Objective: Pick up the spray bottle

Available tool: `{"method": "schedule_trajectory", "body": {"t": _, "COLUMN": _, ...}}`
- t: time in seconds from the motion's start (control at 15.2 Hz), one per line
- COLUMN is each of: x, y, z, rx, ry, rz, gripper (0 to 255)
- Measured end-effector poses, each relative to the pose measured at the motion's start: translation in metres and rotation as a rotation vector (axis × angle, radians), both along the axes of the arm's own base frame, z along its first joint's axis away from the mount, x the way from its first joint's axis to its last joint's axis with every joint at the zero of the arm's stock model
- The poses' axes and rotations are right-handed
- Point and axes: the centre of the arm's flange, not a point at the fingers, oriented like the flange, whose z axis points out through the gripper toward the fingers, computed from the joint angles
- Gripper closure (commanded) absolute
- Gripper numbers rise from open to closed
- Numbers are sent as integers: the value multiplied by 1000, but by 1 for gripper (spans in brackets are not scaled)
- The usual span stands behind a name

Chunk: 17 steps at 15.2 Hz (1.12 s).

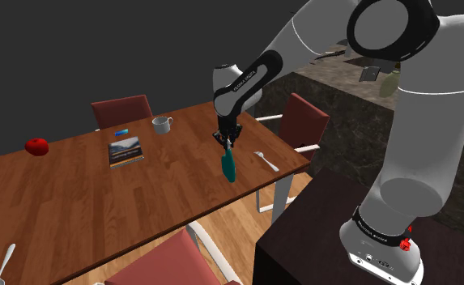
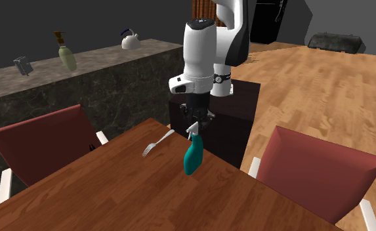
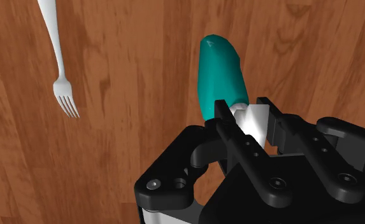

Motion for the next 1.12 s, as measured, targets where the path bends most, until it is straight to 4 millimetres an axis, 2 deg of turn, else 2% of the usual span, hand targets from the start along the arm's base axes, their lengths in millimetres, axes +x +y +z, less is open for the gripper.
{"method": "schedule_trajectory", "body": {"t": 0.2, "x": 0, "y": 1, "z": 6, "rx": 0, "ry": 1, "rz": 0, "gripper": 255}}
{"method": "schedule_trajectory", "body": {"t": 1.12, "x": 1, "y": 0, "z": 76, "rx": 0, "ry": 1, "rz": 0, "gripper": 255}}
